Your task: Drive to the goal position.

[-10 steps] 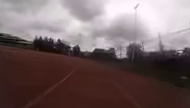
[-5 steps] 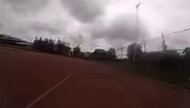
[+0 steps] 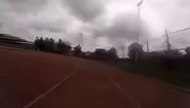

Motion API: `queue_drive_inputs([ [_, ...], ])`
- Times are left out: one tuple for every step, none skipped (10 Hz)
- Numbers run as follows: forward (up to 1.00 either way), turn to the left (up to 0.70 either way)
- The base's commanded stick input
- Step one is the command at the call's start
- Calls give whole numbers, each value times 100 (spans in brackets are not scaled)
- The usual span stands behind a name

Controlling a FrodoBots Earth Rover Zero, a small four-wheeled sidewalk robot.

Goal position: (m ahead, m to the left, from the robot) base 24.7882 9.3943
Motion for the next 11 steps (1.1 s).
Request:
queue_drive_inputs([
  [70,0],
  [70,0],
  [70,0],
  [70,0],
  [70,0],
  [70,0],
  [70,0],
  [70,0],
  [70,0],
  [70,0],
  [70,0],
])
